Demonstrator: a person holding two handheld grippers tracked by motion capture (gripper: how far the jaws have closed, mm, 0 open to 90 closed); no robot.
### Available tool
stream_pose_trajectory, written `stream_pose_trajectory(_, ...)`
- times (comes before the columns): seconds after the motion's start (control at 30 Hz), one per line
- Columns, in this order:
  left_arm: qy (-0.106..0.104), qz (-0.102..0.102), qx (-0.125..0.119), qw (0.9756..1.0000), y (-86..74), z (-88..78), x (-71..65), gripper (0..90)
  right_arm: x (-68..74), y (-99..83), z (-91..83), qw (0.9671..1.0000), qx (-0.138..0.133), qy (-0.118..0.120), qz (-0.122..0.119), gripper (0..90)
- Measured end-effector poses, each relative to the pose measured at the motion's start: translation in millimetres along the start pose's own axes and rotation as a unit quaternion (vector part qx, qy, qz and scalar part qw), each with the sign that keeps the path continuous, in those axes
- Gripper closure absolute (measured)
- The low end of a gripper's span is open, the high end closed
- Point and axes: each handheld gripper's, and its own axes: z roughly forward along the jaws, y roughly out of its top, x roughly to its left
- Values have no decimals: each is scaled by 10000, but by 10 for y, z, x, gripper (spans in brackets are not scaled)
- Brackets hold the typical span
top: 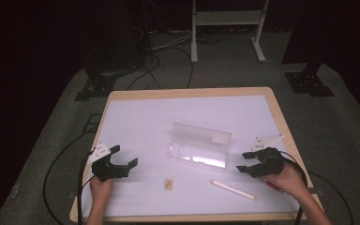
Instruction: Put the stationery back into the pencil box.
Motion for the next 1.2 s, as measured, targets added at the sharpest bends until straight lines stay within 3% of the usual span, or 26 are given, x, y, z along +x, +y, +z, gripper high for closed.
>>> stream_pose_trajectory(0.83,16,-9,-16,10000,-2,-4,2,0,-57,-439,-238,9986,156,-244,434,470)
stream_pose_trajectory(1.2,12,-11,-21,10000,-3,-5,1,0,-20,-587,-208,9981,365,-292,403,547)
